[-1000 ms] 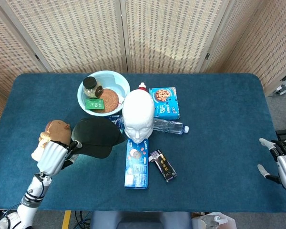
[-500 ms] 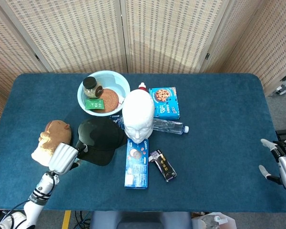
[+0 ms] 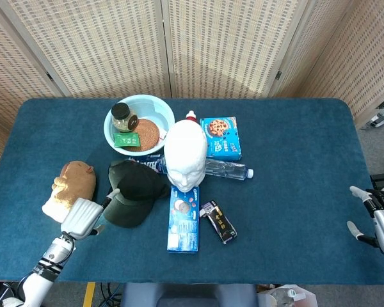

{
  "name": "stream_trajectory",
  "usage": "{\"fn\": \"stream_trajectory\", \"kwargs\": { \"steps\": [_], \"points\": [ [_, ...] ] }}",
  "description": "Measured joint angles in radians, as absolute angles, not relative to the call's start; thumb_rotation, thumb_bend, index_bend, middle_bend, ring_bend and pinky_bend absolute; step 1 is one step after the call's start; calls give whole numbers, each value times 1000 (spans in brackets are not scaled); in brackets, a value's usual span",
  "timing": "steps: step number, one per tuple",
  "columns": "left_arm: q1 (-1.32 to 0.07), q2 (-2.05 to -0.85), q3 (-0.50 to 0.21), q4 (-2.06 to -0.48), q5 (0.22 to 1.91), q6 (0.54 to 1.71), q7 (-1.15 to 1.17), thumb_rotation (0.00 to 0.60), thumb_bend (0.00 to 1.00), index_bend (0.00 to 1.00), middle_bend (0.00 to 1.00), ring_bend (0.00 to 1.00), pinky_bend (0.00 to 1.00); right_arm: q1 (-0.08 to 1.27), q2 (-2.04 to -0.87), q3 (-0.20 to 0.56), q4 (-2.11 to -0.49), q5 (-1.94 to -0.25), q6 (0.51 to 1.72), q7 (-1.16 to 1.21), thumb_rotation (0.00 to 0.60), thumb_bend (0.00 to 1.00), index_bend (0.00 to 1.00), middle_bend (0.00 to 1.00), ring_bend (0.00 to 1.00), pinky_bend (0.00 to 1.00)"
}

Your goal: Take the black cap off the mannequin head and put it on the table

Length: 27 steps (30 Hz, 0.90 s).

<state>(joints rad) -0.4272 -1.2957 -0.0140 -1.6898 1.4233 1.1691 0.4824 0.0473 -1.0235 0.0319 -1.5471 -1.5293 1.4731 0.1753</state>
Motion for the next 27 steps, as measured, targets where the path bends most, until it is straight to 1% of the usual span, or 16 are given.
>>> {"fn": "stream_trajectory", "kwargs": {
  "steps": [7, 10, 13, 19, 23, 25, 27],
  "points": [
    [-386, -1246, -6, -1755, 1412, 1234, 516, 600, 132, 0, 780, 814, 975, 46, -1024, 32, -1548, -1531, 1477, 177, 600, 307, 189, 268, 158, 165],
    [-363, -1237, -12, -1765, 1422, 1288, 487, 600, 132, 0, 741, 762, 961, 47, -1025, 32, -1547, -1531, 1475, 178, 600, 306, 188, 268, 158, 165],
    [-337, -1227, -23, -1770, 1433, 1350, 457, 600, 132, 0, 679, 705, 958, 50, -1023, 32, -1550, -1534, 1473, 175, 600, 307, 189, 268, 158, 165],
    [-275, -1188, -51, -1792, 1441, 1469, 394, 600, 133, 7, 616, 646, 934, 53, -1012, 32, -1561, -1534, 1467, 168, 600, 307, 188, 268, 158, 165],
    [-232, -1163, -70, -1797, 1441, 1543, 352, 600, 131, 94, 541, 560, 853, 55, -1008, 33, -1564, -1529, 1461, 168, 600, 306, 188, 268, 158, 165],
    [-217, -1160, -79, -1789, 1440, 1573, 325, 600, 131, 149, 507, 509, 793, 58, -1006, 32, -1564, -1529, 1453, 168, 600, 306, 189, 268, 158, 165],
    [-197, -1159, -89, -1771, 1434, 1604, 286, 600, 131, 178, 441, 432, 699, 62, -1001, 29, -1566, -1532, 1443, 166, 600, 306, 188, 268, 158, 165]
  ]
}}
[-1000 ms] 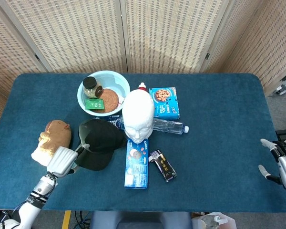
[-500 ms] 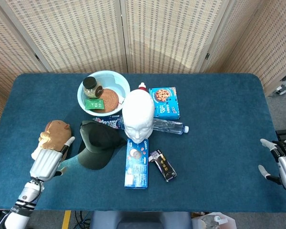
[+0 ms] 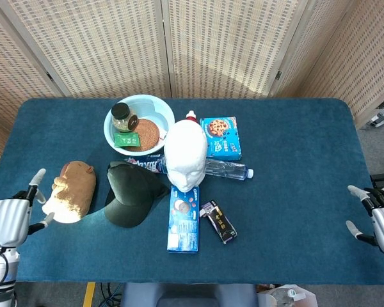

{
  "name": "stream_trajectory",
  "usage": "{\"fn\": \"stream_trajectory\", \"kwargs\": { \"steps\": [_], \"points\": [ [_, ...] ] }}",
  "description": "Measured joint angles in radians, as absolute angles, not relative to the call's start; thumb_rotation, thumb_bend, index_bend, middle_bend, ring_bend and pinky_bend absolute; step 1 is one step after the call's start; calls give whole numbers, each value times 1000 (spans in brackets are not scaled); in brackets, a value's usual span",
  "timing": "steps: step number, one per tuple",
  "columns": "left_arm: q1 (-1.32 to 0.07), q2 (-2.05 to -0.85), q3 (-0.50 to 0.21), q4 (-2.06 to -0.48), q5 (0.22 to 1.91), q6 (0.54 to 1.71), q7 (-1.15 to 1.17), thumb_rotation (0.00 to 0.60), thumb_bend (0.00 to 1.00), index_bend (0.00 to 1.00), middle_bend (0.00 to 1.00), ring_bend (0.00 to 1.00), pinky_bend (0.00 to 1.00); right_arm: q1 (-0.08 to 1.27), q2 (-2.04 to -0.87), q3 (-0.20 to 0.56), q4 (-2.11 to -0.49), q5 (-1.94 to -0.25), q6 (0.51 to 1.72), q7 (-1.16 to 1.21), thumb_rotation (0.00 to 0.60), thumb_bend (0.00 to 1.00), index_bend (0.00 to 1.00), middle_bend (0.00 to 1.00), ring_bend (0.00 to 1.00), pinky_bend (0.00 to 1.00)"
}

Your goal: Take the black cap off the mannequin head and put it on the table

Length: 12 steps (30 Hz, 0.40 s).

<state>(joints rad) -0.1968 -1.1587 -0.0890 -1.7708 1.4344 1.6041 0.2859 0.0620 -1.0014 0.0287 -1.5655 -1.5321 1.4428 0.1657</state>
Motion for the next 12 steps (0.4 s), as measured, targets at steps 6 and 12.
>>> {"fn": "stream_trajectory", "kwargs": {
  "steps": [6, 12],
  "points": [
    [-132, -1142, -84, -1746, 1402, 1627, 226, 600, 131, 172, 296, 270, 432, 71, -995, 16, -1573, -1556, 1430, 164, 600, 307, 188, 267, 158, 165],
    [-112, -1141, -49, -1759, 1406, 1599, 239, 600, 131, 169, 268, 251, 368, 73, -1004, 12, -1578, -1587, 1452, 140, 600, 307, 189, 267, 158, 165]
  ]
}}
